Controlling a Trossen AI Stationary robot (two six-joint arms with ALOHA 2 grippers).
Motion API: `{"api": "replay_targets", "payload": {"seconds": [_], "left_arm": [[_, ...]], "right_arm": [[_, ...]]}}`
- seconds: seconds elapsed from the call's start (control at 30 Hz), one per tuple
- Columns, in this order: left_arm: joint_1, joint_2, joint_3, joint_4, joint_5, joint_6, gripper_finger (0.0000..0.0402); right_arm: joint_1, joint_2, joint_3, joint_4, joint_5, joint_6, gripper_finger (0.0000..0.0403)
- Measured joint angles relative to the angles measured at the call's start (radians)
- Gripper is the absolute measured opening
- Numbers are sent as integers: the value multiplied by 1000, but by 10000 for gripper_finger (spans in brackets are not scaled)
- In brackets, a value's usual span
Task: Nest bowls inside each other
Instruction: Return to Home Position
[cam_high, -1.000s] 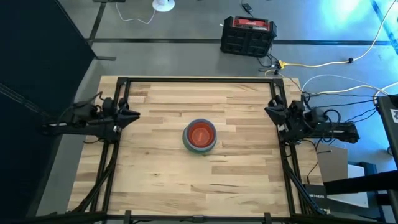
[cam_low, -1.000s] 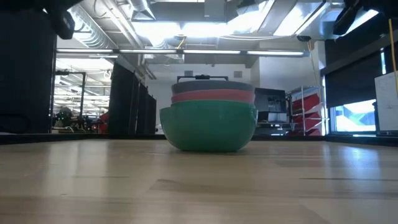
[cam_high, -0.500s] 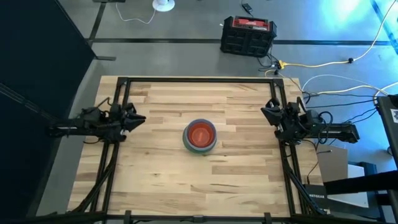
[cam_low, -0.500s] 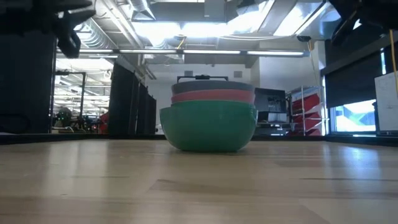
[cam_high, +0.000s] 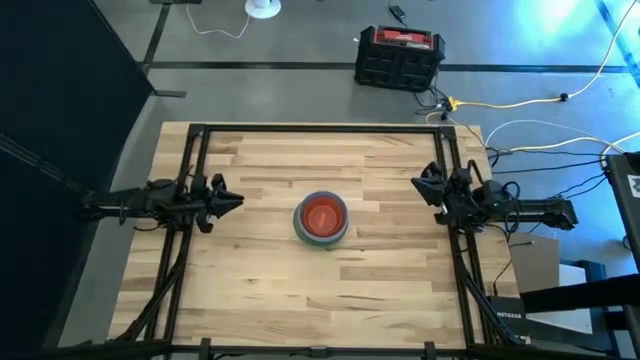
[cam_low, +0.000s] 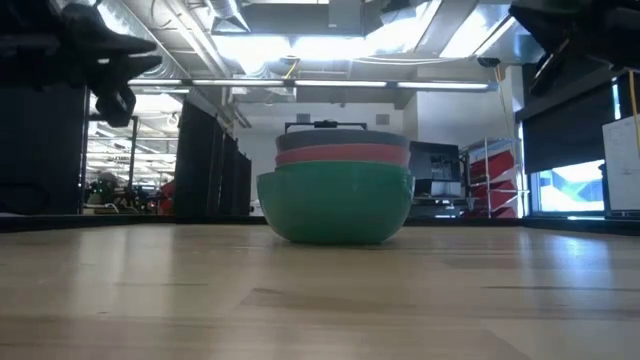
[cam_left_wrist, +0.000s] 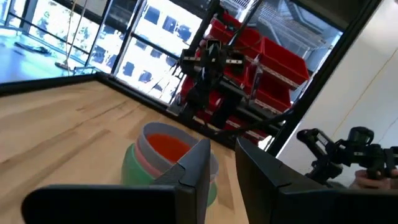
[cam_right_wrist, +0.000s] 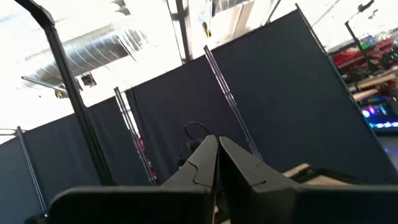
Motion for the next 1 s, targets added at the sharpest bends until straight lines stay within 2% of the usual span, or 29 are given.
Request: {"api": "replay_targets", "payload": {"seconds": [0.27,0.43,1.0], "left_arm": [[0,0,-6,-68,1,-24,58],[0,0,-6,-92,1,-20,33],[0,0,-6,-132,39,269,0]], "right_arm": [[0,0,-1,-110,57,17,0],[0,0,-1,-155,87,10,0],[0,0,-1,-396,101,-273,0]]}}
